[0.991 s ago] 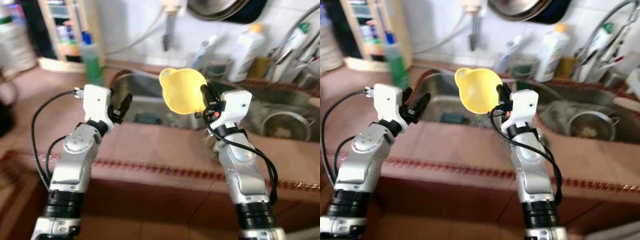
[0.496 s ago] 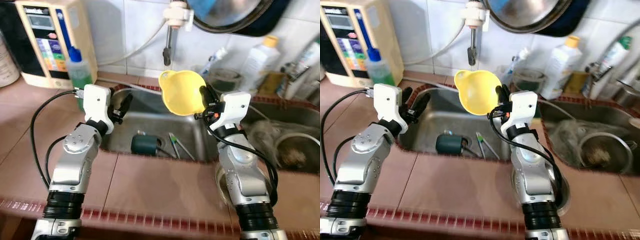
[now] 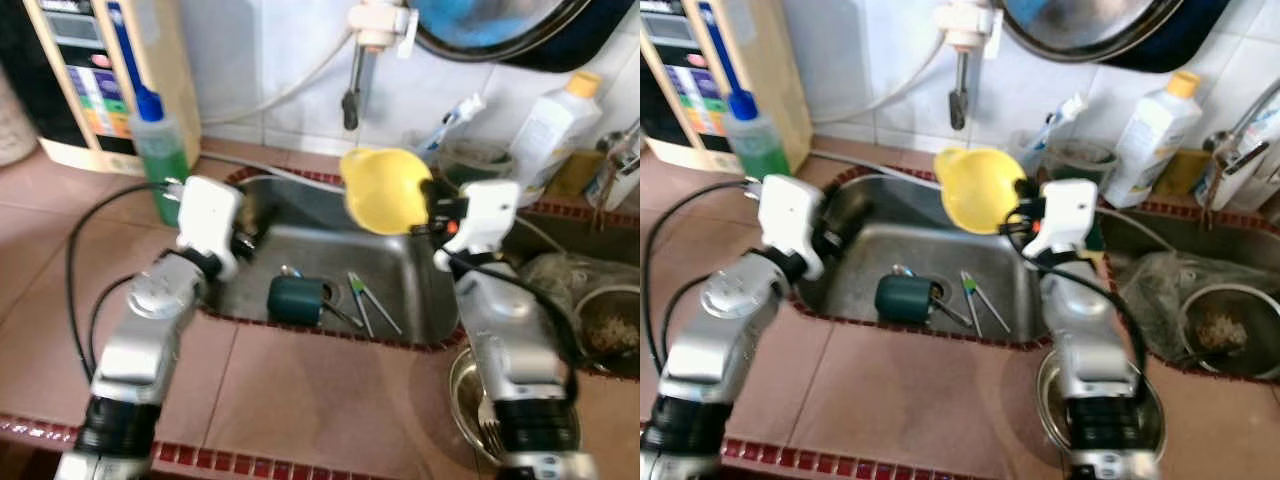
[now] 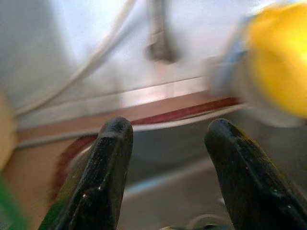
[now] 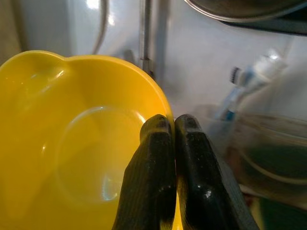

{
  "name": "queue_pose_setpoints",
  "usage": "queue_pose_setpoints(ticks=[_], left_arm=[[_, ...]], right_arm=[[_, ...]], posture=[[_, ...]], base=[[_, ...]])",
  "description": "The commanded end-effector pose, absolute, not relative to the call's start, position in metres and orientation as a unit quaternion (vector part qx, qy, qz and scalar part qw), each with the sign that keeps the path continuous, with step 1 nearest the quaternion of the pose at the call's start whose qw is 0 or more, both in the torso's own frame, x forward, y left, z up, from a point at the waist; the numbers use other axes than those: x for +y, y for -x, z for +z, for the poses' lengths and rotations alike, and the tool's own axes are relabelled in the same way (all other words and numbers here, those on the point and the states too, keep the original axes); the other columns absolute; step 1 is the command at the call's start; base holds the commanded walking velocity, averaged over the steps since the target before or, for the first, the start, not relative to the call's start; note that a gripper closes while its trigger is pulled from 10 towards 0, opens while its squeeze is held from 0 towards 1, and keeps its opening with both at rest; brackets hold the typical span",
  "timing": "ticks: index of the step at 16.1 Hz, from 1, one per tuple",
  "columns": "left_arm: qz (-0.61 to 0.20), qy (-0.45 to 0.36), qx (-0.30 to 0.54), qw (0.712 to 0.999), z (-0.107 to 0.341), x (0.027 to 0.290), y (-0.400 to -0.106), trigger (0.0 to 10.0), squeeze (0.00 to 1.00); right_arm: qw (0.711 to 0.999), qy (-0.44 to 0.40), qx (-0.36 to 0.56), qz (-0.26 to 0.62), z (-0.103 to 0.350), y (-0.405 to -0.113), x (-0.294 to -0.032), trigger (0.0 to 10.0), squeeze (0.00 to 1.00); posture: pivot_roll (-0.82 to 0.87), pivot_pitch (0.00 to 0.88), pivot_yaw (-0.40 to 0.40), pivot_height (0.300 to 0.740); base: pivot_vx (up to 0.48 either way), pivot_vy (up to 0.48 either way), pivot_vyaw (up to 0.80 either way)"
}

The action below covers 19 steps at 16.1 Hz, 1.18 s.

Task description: Kitchen organization

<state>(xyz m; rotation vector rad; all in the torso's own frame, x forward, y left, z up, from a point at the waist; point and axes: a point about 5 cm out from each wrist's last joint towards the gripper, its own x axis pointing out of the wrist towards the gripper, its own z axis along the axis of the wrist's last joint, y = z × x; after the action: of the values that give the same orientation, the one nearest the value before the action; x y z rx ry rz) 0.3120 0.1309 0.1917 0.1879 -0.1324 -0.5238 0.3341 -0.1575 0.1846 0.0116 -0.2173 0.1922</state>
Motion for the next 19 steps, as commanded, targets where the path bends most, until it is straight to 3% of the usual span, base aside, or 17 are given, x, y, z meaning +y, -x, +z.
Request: queue_pose_setpoints(ticks=[1,7,16,17,19], left_arm=[[-0.301,-0.105,-0.058,0.946,0.19,0.121,-0.302,10.0,0.0],[-0.382,-0.118,-0.034,0.916,0.182,0.105,-0.267,10.0,0.0],[-0.419,-0.107,-0.003,0.902,0.178,0.093,-0.254,10.0,0.0],[-0.417,-0.109,-0.003,0.902,0.178,0.093,-0.254,10.0,0.0],[-0.414,-0.109,-0.003,0.904,0.179,0.093,-0.255,10.0,0.0]], right_arm=[[0.993,-0.013,-0.086,0.085,0.18,-0.336,-0.169,10.0,0.0],[0.993,-0.012,-0.029,0.115,0.161,-0.348,-0.178,10.0,0.0],[0.976,-0.028,0.01,0.214,0.15,-0.363,-0.15,10.0,0.0],[0.975,-0.037,0.007,0.221,0.149,-0.363,-0.149,10.0,1.0],[0.974,-0.043,0.003,0.224,0.15,-0.363,-0.149,10.0,1.0]], posture=[[0.02,0.109,-0.055,0.74],[0.03,0.159,-0.036,0.74],[0.06,0.178,-0.049,0.74],[0.06,0.176,-0.05,0.74],[0.06,0.175,-0.051,0.74]], base=[[0.0,0.0,0.0],[0.0,0.0,0.0],[0.0,0.0,0.0],[0.0,0.0,0.0],[0.0,0.0,0.0]])
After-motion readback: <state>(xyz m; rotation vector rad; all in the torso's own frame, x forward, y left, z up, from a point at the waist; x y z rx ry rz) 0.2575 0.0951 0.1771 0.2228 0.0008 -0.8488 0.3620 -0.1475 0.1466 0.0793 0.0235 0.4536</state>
